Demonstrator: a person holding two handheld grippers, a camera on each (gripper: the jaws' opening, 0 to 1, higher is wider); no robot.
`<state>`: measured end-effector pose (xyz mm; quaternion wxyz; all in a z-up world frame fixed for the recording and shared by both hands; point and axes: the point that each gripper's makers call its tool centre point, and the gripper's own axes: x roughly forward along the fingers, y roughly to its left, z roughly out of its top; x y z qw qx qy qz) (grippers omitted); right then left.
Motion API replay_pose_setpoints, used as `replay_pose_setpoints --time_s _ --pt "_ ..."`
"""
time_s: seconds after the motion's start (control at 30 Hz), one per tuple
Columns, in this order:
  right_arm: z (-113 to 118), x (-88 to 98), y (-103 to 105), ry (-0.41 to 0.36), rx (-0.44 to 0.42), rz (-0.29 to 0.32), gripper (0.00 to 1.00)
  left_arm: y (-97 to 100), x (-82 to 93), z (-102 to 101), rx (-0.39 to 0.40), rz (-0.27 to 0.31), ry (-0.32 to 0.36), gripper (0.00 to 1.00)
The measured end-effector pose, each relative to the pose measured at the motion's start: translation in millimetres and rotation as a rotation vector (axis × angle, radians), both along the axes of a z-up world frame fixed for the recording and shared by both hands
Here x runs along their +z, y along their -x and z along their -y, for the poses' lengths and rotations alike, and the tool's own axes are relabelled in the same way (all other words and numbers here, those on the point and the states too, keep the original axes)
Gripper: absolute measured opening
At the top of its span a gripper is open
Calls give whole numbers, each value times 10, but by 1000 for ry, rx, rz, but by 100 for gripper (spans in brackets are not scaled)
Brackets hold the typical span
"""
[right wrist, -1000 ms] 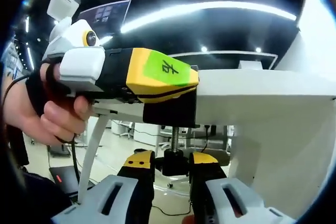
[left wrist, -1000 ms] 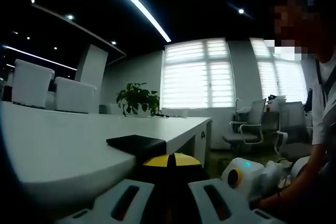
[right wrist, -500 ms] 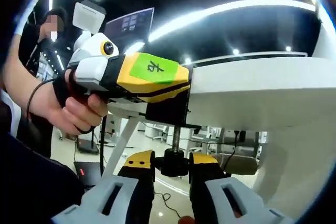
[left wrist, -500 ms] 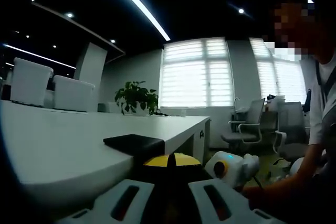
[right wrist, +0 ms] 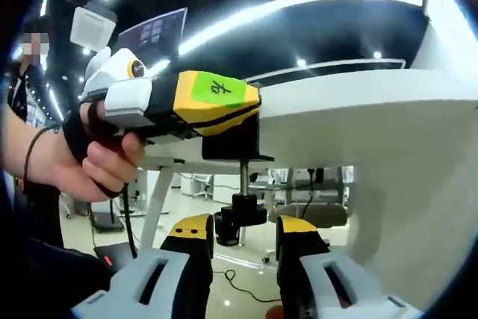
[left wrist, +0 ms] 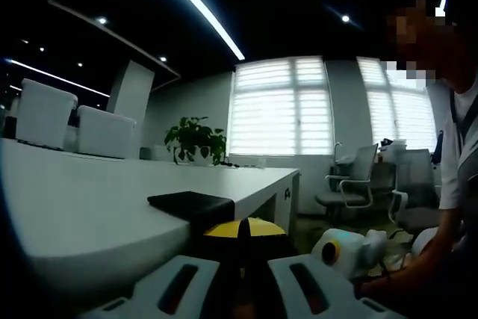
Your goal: Clamp the fixed fixture on the desktop, loosen the retaining clip, secure it to the edge of the desk, and tighten the retaining clip.
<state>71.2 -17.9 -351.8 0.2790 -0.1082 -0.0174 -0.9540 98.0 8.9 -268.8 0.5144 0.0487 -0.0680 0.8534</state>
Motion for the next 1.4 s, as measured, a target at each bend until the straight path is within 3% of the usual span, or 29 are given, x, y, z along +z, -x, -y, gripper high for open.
replay_pose_setpoints --time_s 0.1,0.2,0.3,0.33,0.4,0.6,0.67,0.93,1.07,1.4 --pt "59 95 19 1 -29 -4 31 -1 0 1 2 1 -1 1" --pt "6 112 67 0 -114 15 31 -3 -2 0 -2 1 3 1" --pt "-5 26 133 -12 -166 53 31 -8 -8 -1 -7 -1 18 1" --pt "-22 -72 147 -43 -184 100 31 -8 -10 -1 -7 -3 21 1" --pt "26 -73 146 -16 -155 106 30 -9 -10 0 -6 -4 21 1" --pt "20 26 119 -30 -204 77 30 -23 -9 -12 -8 -4 10 1" --pt "18 -15 135 -79 -238 89 30 -26 -10 -15 -7 -5 11 1" --pt "-18 22 180 -41 -256 113 25 -38 -12 -18 -10 -8 14 1" --pt "-32 23 177 -45 -224 100 24 -46 -13 -20 -11 -8 14 1" --pt "36 42 182 -85 17 43 24 -63 -41 -24 -3 0 7 1"
